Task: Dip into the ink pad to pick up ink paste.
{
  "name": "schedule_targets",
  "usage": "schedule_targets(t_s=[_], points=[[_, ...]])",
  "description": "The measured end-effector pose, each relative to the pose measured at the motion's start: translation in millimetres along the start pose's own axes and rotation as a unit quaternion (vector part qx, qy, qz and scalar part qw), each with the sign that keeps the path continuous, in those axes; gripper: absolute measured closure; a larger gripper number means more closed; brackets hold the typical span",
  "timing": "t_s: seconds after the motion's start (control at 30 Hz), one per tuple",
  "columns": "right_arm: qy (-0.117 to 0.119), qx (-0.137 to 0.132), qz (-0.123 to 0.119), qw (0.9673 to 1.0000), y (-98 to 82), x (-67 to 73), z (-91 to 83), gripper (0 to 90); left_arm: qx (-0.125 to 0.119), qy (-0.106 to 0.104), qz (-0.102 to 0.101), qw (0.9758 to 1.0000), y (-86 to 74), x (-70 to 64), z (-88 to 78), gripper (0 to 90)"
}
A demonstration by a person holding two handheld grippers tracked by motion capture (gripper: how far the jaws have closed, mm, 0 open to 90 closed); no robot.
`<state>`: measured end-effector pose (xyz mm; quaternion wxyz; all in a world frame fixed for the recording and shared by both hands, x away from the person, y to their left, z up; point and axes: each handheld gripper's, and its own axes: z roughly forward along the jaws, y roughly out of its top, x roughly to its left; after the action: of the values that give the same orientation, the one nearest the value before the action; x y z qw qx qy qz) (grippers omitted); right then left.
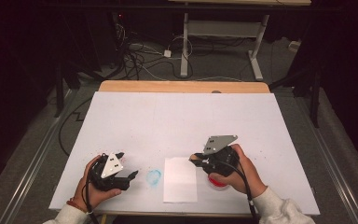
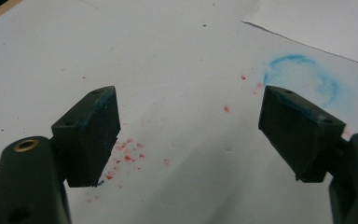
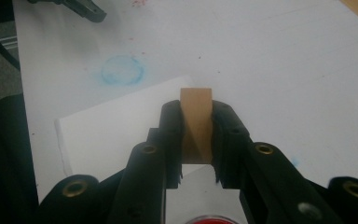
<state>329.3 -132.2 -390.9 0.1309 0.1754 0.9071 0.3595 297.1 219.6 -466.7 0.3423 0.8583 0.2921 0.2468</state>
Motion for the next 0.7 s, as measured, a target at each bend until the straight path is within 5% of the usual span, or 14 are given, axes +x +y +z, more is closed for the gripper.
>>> schedule_targets(t_s=[0.7], points=[[0.023, 0.053, -0.021, 0.9981, 3.6, 19.6, 48.5, 75.5, 0.003, -0.005, 0.004, 1.0000, -0.4, -0.7, 0.5, 20.0]])
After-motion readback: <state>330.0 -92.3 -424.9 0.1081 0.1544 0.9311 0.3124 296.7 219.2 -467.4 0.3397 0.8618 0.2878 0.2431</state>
